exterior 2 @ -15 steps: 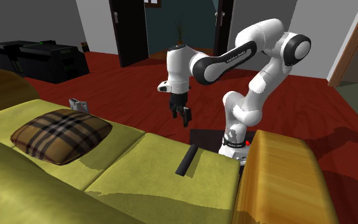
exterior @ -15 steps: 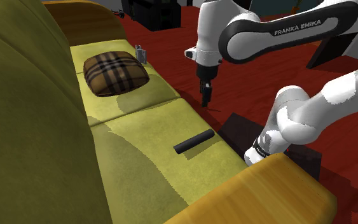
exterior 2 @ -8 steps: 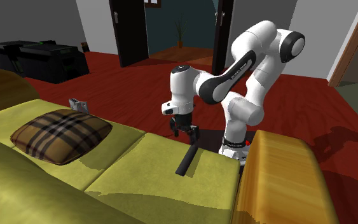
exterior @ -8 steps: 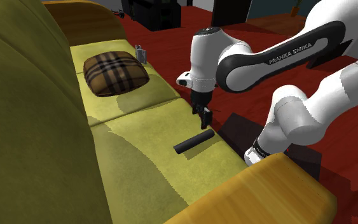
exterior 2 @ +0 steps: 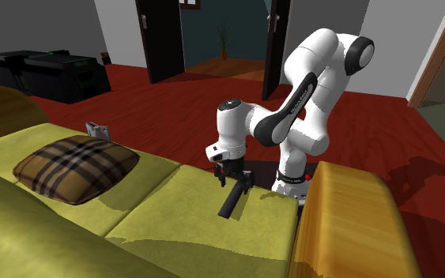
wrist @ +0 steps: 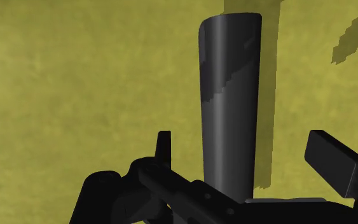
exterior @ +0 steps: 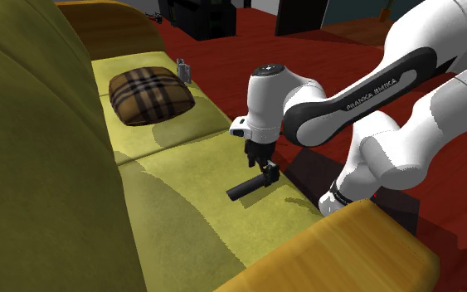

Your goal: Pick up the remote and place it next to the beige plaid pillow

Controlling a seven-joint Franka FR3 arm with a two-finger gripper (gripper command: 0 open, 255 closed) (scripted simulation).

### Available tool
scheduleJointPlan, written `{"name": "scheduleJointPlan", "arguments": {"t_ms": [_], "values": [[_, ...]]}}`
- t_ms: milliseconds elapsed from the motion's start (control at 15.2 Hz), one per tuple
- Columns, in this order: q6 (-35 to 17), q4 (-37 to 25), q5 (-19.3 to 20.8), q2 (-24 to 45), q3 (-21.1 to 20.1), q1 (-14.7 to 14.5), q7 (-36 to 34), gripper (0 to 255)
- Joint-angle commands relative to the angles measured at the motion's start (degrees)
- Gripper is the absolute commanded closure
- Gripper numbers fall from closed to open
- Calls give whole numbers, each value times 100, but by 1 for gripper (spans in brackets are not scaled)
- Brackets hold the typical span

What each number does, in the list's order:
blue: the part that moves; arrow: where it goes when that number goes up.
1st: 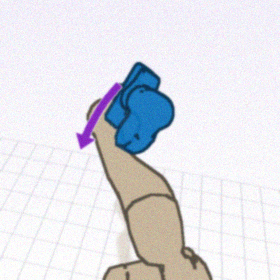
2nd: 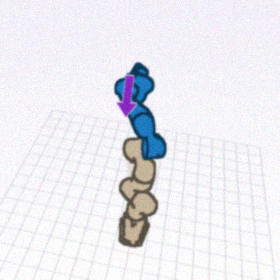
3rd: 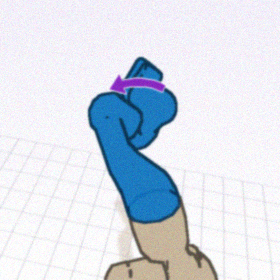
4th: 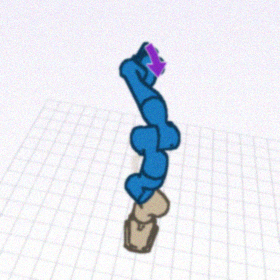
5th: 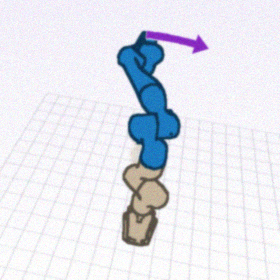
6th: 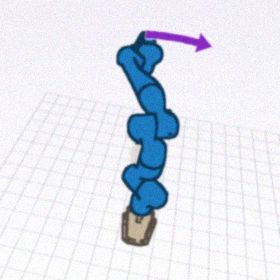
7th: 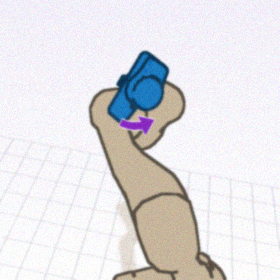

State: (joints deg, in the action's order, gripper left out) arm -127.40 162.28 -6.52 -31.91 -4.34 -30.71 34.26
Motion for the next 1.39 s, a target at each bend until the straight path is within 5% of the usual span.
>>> {"name": "scheduleJointPlan", "arguments": {"t_ms": [0, 594, 660, 1320], "values": [[-209, 96, -24, 108, -16, -18, 2, 0], [-378, 163, -39, 210, -25, -26, 7, 0], [-377, 163, -39, 210, -25, -26, 7, 255], [-269, 126, -31, 138, -21, -24, 1, 255]]}}
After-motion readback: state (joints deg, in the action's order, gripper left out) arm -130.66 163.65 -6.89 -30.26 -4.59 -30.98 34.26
